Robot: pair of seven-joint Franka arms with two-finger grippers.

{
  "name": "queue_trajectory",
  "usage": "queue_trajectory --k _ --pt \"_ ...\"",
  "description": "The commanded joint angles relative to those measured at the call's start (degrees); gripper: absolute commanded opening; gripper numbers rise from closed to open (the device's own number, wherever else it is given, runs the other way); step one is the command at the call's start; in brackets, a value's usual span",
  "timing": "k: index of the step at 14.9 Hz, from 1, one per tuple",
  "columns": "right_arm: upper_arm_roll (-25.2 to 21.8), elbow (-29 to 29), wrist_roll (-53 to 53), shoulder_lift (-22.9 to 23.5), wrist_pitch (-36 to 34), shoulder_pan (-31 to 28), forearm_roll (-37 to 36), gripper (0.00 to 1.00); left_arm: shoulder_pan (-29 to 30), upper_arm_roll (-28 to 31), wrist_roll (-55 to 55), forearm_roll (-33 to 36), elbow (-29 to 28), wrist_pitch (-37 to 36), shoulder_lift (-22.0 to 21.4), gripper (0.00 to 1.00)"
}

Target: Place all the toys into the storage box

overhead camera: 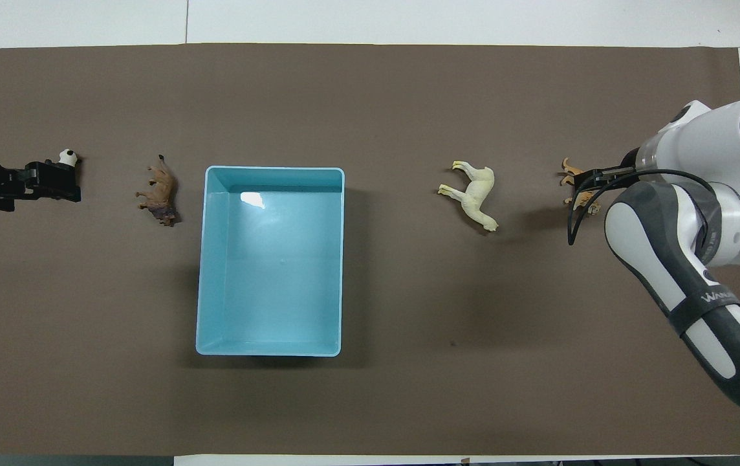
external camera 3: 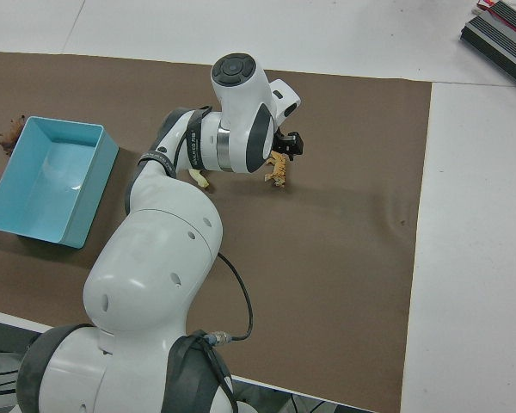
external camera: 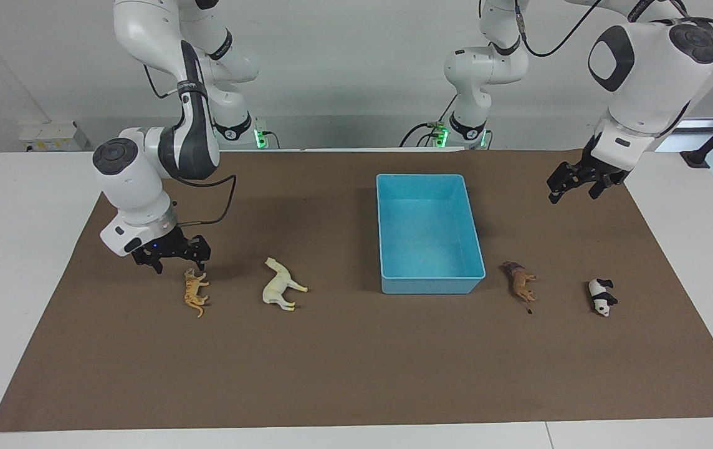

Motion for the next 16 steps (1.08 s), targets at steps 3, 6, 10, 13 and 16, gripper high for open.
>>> queue_trajectory --k 3,6,10,13,16 --pt "0.11 -0.67 -3.18 4.71 5.36 -0.71 0.44 1.00 0.65 -0.51 -0.80 0.24 -1.09 7.79 5.34 1.00" --pt "0.11 -1.81 -3.09 5.25 8.00 -0.36 0.44 1.00 0.65 -0.51 -0.89 0.24 -5.90 15.25 7.82 1.00" --pt "0.11 -1.90 -3.01 6.91 10.54 -0.36 0.44 1.00 0.21 -0.51 -3.51 0.24 -12.42 26.51 9.39 1.00" --pt "0.11 -2.78 -3.18 6.83 10.64 -0.36 0.44 1.00 -0.31 -0.51 -4.83 0.24 -14.53 31.34 11.85 1.00" --pt "0.11 -3.39 -3.36 6.74 11.77 -0.09 0.44 1.00 -1.63 -0.60 -11.93 0.24 -15.16 32.85 13.96 1.00"
